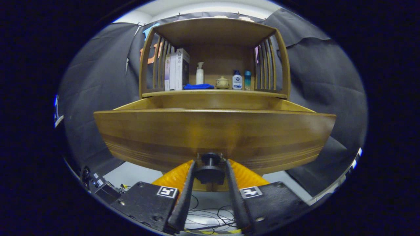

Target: Pull open the drawer, take out the items inside it, and place them on the countertop above the cabinet.

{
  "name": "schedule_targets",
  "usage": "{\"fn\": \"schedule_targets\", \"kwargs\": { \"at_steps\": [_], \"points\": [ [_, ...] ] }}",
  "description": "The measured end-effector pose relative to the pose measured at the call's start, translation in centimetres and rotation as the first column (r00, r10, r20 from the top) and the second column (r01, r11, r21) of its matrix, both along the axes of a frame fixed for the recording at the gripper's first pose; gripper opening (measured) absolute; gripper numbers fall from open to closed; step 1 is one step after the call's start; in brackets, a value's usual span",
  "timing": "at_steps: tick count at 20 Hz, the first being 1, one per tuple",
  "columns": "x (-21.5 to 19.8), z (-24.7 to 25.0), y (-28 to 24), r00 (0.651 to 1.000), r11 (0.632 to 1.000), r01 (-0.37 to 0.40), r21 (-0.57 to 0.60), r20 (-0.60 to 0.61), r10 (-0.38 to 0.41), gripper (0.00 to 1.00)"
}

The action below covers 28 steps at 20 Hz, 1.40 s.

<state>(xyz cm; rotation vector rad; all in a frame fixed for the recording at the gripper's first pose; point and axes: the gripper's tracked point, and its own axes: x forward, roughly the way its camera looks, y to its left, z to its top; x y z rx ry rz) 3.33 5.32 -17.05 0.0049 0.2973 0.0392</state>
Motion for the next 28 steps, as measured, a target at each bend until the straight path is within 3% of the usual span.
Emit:
{"fn": "schedule_targets", "kwargs": {
  "at_steps": [4,11,15,19,24,28],
  "points": [
    [-2.5,1.4,-2.4,1.000,1.000,0.016,0.014,-0.018,-0.016,1.00],
    [-2.5,10.1,-5.1,0.998,0.995,0.055,0.088,0.003,-0.056,0.99],
    [0.9,15.9,-5.5,0.997,0.997,0.054,0.051,0.054,-0.056,0.98],
    [5.4,19.6,-3.8,0.999,0.999,0.029,0.035,0.013,-0.030,0.98],
    [10.6,19.5,-0.9,0.991,0.999,-0.017,-0.027,-0.132,0.013,0.99],
    [13.8,15.9,1.2,0.947,0.999,-0.042,-0.017,-0.318,0.034,0.99]
  ]
}}
